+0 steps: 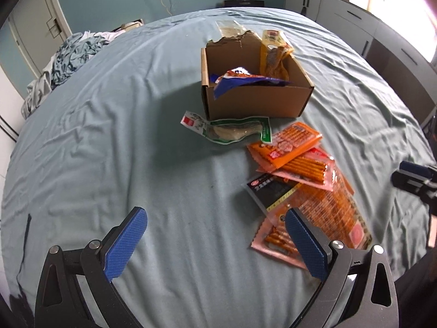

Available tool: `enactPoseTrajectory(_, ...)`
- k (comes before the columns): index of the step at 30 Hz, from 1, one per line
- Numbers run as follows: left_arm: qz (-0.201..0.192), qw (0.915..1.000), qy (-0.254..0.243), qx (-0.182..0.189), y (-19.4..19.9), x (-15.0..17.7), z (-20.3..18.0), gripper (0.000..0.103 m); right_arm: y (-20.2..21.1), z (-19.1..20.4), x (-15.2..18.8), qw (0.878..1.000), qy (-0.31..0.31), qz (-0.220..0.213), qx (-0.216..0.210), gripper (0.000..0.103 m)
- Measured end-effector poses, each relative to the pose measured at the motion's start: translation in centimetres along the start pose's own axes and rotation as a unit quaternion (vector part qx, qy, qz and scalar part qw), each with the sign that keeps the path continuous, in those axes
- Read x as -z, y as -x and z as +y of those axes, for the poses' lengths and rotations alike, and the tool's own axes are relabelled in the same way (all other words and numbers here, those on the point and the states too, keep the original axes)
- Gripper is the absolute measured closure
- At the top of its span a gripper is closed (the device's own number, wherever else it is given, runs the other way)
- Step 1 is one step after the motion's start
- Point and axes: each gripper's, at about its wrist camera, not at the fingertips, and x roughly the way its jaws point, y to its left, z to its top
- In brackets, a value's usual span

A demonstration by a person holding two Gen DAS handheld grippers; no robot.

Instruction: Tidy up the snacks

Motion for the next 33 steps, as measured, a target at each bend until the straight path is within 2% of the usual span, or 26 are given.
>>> enactPoseTrajectory(2,0.0,1.0,0.004,-0.002,0.4,0.3,0.1,0.0,-1.7,-0.3,0.4,1.0,-0.01,0.025,0.01,0.033)
enactPoseTrajectory(5,-0.003,0.9999,0.009,0.004,1.1,0.5,0.0,0.0,-2.4,0.1,0.3,0.999,-0.016,0.034,-0.005,0.033)
enactPoseTrajectory(10,-0.005,0.9999,-0.002,-0.014,1.1,0.5,-0.6,0.0,-2.8,-0.2,-0.1,0.999,0.005,0.014,0.032,0.033)
enactPoseTrajectory(14,0.0,0.9997,-0.008,-0.022,0.5,0.6,-0.7,0.0,-3.8,-1.0,-0.1,1.0,-0.018,0.016,0.02,0.033)
enactPoseTrajectory(21,0.026,0.9996,0.004,-0.004,-1.4,0.2,-0.6,0.0,-5.4,-1.0,-0.4,0.999,-0.006,0.025,0.028,0.033)
enactPoseTrajectory(25,0.034,0.9994,-0.003,-0.007,-2.2,0.2,-1.0,0.0,-5.9,-0.9,-0.5,0.999,-0.003,0.029,0.027,0.033)
enactPoseTrajectory(33,0.03,0.9995,-0.004,-0.001,-2.0,0.1,-1.2,0.0,-5.6,-0.6,-0.5,0.999,0.003,0.022,0.026,0.033)
